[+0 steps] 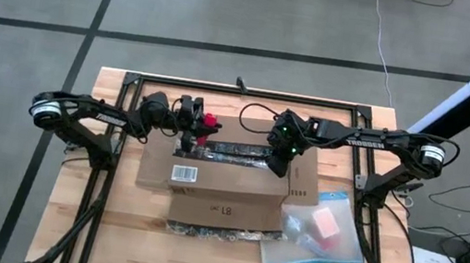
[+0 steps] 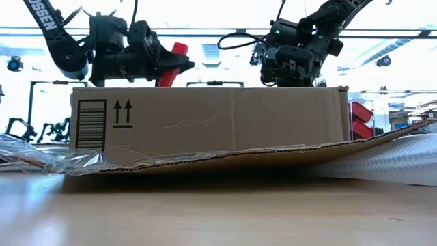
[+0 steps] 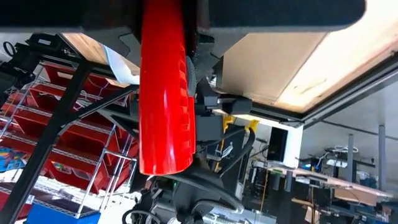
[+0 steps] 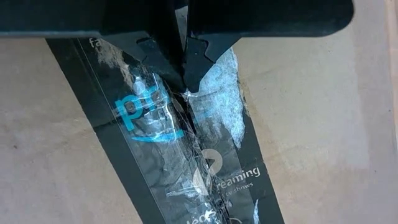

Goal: Unpack boxes
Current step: Break down the box using the red cutter

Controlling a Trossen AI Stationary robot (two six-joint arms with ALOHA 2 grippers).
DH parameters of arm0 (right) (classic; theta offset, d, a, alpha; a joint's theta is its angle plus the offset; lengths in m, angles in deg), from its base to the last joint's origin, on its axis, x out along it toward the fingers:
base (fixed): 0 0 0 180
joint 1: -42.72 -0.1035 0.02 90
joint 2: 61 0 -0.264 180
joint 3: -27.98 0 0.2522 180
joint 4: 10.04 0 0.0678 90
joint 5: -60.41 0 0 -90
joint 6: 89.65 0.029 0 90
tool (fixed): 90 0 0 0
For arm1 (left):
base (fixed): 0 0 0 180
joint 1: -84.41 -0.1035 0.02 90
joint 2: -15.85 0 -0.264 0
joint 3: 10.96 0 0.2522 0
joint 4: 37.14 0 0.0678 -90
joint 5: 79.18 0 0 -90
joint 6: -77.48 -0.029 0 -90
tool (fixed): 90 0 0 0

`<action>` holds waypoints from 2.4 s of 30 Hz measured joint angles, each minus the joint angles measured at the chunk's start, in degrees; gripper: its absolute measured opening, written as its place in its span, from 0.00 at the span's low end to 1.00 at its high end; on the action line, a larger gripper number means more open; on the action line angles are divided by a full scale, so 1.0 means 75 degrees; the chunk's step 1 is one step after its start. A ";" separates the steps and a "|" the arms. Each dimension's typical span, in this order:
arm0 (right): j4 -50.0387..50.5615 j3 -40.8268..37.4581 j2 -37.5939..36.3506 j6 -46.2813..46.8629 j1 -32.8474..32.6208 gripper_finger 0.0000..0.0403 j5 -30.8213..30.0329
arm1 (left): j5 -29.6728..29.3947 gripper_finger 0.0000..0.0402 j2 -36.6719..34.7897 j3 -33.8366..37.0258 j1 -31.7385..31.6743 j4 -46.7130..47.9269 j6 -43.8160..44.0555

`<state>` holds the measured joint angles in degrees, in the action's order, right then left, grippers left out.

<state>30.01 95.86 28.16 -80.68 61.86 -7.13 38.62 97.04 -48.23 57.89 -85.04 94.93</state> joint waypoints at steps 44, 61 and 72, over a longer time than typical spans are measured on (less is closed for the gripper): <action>0.0155 -0.0122 -0.0009 -0.0298 -0.0001 0.00 -0.0334 | 0.0422 0.07 -0.2905 0.1365 -0.0484 0.2957 -0.0028; 0.0032 -0.0138 0.0000 -0.0480 -0.0003 0.00 -0.0371 | -0.0043 0.07 -0.6111 0.1370 -0.0532 0.6233 -0.0189; -0.0035 -0.0315 -0.0026 -0.0481 0.0000 0.00 -0.0459 | -0.0398 0.07 -0.6690 0.1376 -0.0551 0.6382 0.0082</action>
<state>29.75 93.50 27.97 -84.28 61.86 -10.57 35.63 46.87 -37.91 53.76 -37.18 95.55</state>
